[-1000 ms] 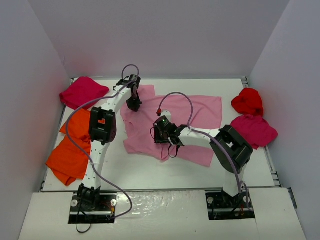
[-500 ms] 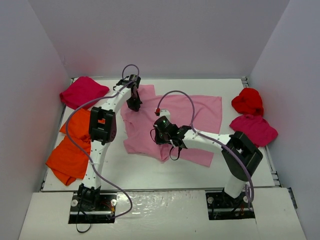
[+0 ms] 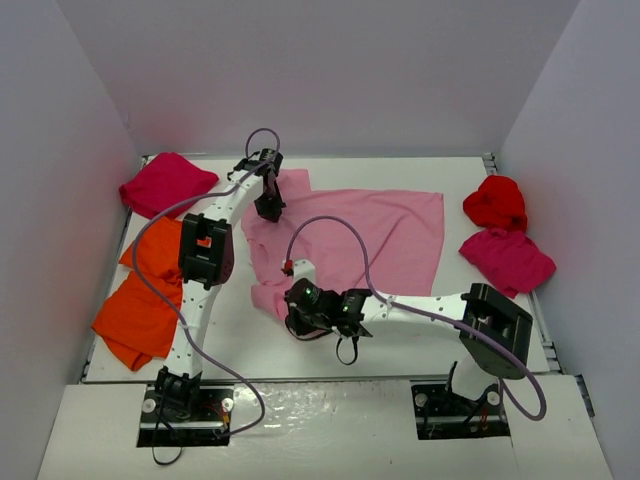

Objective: Fold and stack the t-shirts
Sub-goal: Flatten the tshirt out

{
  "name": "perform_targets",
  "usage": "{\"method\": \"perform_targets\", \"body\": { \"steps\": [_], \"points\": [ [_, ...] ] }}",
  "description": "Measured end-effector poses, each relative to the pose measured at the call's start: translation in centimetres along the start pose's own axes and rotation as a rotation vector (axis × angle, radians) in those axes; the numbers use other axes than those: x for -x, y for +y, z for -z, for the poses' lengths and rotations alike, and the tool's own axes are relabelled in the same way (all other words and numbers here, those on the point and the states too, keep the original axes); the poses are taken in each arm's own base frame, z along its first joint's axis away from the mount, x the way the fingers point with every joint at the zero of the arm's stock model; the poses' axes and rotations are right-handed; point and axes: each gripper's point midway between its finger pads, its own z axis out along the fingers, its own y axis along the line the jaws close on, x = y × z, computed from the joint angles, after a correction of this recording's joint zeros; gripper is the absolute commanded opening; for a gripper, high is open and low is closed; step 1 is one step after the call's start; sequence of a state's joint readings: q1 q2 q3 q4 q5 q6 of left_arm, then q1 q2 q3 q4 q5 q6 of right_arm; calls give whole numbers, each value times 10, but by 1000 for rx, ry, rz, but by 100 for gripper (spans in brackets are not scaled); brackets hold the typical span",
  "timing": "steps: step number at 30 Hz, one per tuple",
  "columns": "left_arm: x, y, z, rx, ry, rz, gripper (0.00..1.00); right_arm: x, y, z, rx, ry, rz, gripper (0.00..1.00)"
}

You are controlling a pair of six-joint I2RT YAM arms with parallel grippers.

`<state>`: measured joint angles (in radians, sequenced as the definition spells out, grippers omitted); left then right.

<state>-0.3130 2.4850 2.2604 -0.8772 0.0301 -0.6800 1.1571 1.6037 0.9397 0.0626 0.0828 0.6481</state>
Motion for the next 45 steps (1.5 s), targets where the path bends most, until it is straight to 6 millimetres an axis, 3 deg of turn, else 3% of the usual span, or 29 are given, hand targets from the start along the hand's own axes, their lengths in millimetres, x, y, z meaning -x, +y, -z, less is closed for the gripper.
{"method": "perform_targets", "body": {
  "steps": [4, 10, 14, 15, 16, 19, 22, 25, 27, 30, 33, 36, 40, 43, 45],
  "points": [
    [0, -1, 0, -1, -1, -1, 0, -36, 15, 5, 13, 61, 45, 0],
    [-1, -2, 0, -7, 1, -1, 0, -87, 62, 24, 112, 113, 186, 0],
    [-6, -5, 1, -15, 17, -7, 0, -96, 83, 35, 158, 106, 247, 0],
    [-7, -7, 1, -17, 20, -10, 0, -94, 87, 36, 167, 98, 253, 4],
    [-8, -8, 1, -18, 22, -12, 0, -92, 91, 37, 175, 90, 256, 27],
    [-9, -10, 2, -21, 21, -17, 0, -89, 96, 39, 187, 84, 255, 56],
    [-9, -12, 1, -24, 18, -18, 0, -93, 101, 41, 196, 90, 261, 63],
    [-8, -12, 1, -23, 17, -19, 0, -93, 100, 42, 174, 72, 257, 57],
    [-8, -11, 1, -22, 15, -23, 0, -84, 93, 46, 127, 29, 241, 48],
    [-9, -9, 3, -21, 3, -36, 0, -59, 77, 60, 61, -58, 169, 23],
    [-15, 1, 11, 8, -10, -52, 0, -23, 40, 77, -3, -156, 16, 0],
    [-13, 6, 30, 20, -41, -66, 0, 4, -16, 88, -112, -246, -145, 0],
    [-6, 2, 82, -35, -99, -59, 0, 0, -79, 90, -287, -249, -246, 0],
    [-15, -5, 128, -139, -133, -45, 0, -14, -98, 86, -367, -206, -251, 0],
    [-33, -10, 150, -200, -130, -39, 0, -22, -104, 80, -403, -179, -243, 0]
  ]
}}
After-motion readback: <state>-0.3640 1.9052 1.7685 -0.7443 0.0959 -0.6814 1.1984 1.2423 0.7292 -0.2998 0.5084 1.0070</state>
